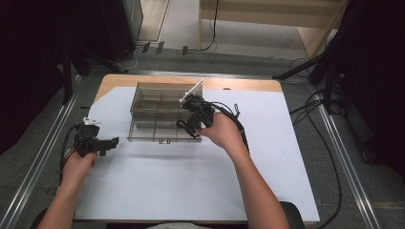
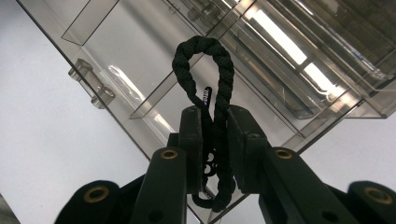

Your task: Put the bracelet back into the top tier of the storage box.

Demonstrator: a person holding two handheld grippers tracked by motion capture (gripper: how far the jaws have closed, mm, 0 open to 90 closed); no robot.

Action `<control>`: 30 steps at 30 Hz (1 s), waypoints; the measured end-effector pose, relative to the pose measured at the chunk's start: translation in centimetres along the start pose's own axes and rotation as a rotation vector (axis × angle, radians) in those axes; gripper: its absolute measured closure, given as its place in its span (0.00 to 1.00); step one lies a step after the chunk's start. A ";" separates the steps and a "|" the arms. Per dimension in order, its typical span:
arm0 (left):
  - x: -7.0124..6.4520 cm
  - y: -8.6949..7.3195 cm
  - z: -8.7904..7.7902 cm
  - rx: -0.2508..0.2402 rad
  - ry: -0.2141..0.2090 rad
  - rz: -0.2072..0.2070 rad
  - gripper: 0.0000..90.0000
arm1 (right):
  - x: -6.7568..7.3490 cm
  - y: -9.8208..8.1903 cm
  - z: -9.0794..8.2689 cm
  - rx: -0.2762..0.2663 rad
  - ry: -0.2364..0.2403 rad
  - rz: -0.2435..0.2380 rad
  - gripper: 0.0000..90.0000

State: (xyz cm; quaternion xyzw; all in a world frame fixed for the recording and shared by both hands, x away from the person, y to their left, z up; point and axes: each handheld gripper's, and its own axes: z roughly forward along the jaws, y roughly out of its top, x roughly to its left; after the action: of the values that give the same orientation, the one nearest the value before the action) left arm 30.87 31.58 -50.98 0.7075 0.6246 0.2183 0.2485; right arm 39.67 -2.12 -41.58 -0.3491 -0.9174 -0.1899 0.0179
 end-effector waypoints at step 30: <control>-0.1 0.1 0.0 0.001 -0.004 0.001 0.16 | 0.0 0.0 1.0 0.039 0.006 0.010 0.81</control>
State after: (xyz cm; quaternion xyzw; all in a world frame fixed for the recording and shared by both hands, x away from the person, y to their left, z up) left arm 30.93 31.52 -50.97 0.7084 0.6237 0.2167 0.2495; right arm 39.71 -1.74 -42.56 -0.3529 -0.9191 -0.1728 0.0286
